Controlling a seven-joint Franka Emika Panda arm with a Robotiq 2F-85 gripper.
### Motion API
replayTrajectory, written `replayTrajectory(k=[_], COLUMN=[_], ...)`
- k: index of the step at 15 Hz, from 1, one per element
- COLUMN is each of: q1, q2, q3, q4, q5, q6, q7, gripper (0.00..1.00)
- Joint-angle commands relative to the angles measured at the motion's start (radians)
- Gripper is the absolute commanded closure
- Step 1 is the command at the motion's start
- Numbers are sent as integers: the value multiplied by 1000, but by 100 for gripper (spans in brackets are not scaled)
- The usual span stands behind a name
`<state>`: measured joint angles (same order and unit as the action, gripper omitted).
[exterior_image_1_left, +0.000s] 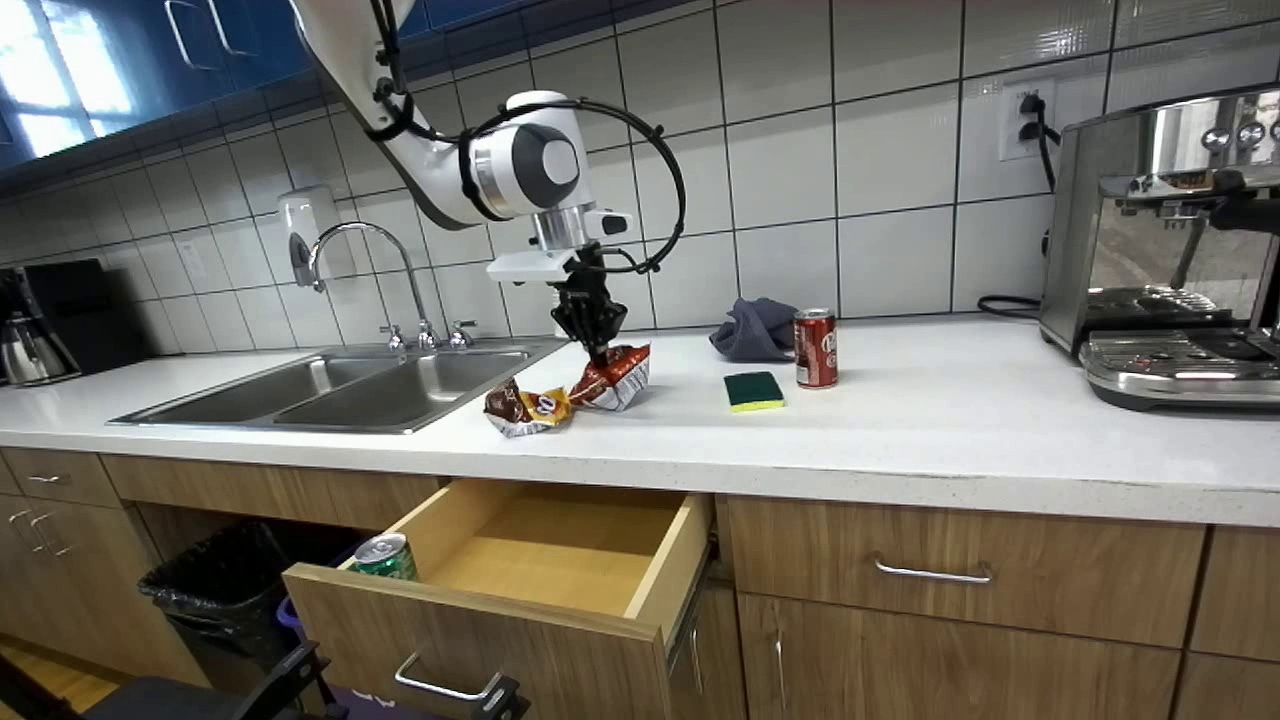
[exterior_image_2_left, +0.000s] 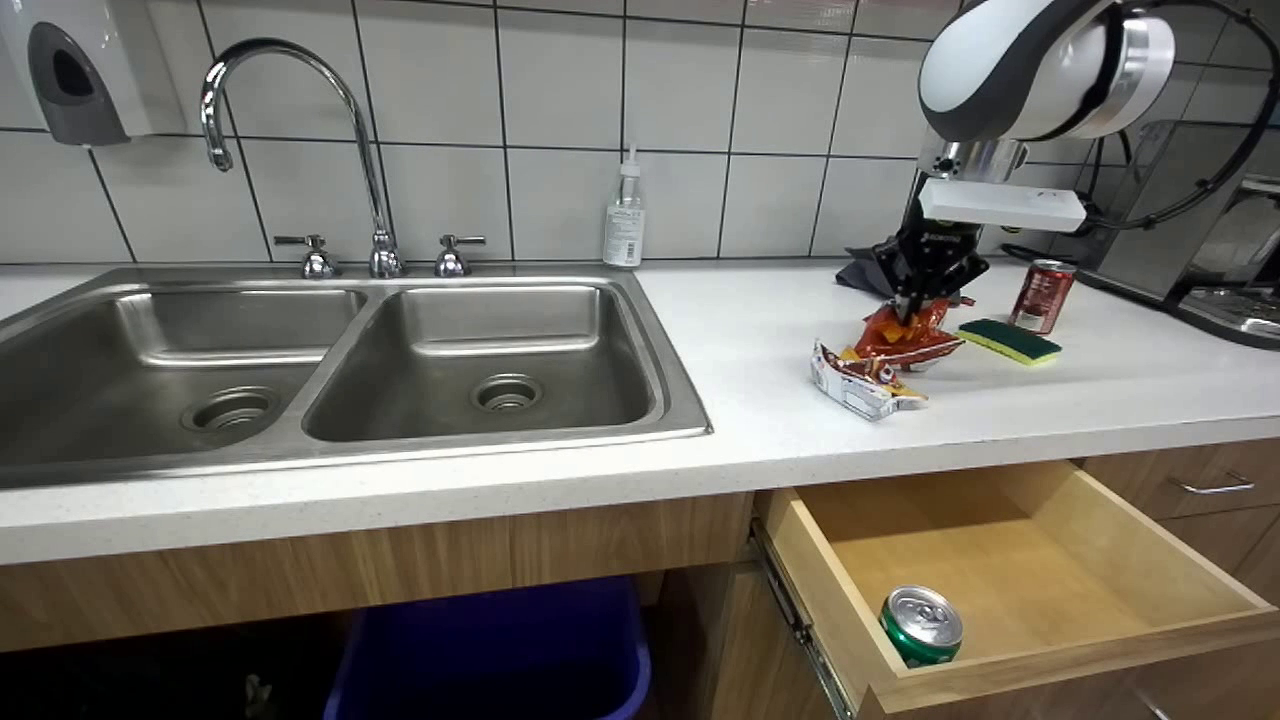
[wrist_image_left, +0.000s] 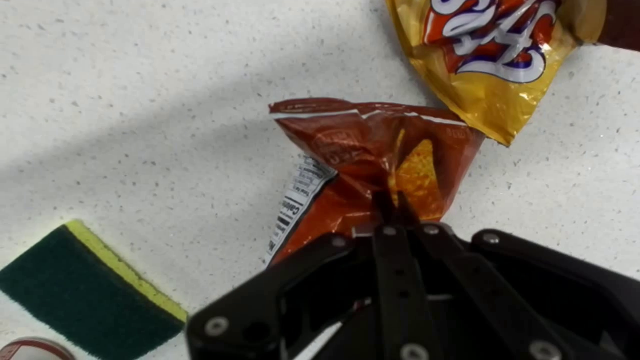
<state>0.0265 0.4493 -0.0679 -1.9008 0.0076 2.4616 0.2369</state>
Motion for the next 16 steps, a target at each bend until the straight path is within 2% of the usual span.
replayTrajectory(k=[1,10,16], q1=[-10,-36,-32], q2=[-18,-85,-156], q3=[-3,-4,-17], q4=[4,-48,-127], q5=[12,18,-9], q6=[-6,-1,7], q7=[6,-30,-13], gripper=[100,100,100])
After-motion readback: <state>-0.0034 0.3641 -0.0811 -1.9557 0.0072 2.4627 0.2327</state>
